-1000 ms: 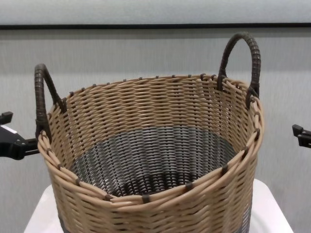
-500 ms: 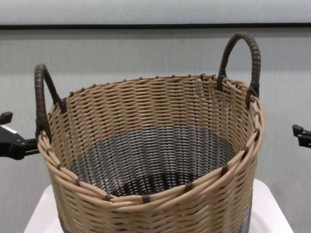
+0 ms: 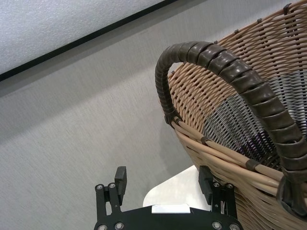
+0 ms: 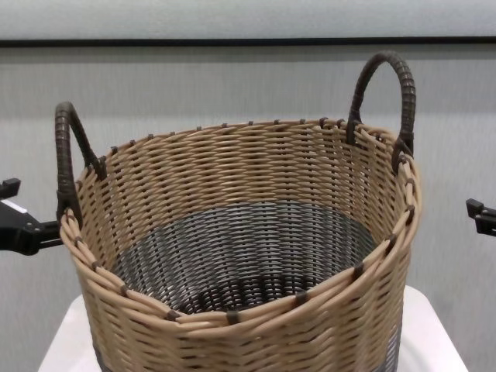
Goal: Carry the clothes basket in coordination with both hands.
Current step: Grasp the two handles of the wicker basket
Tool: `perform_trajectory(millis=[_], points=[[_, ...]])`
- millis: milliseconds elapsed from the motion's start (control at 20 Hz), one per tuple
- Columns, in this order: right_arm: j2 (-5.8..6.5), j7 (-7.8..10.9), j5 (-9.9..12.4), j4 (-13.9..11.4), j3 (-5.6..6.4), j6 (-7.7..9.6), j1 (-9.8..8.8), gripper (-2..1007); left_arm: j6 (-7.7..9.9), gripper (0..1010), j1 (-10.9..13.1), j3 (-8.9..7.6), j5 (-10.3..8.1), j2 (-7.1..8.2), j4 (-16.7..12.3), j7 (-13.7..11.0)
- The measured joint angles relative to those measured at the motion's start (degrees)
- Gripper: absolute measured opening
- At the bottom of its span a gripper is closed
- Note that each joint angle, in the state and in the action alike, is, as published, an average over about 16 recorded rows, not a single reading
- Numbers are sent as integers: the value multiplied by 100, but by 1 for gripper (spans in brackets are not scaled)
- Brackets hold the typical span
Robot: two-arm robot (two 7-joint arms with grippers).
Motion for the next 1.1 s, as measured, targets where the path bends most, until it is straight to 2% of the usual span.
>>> perform_trajectory(millis=[800,1100], points=[[-1,-3,-3,0,0,2,0,1005,4,1000,2,-2,-1,0,-1,1],[-26,42,-38,-56,-5,75,-3,1005,118,1000,109,-98,-87,23,-82,9]])
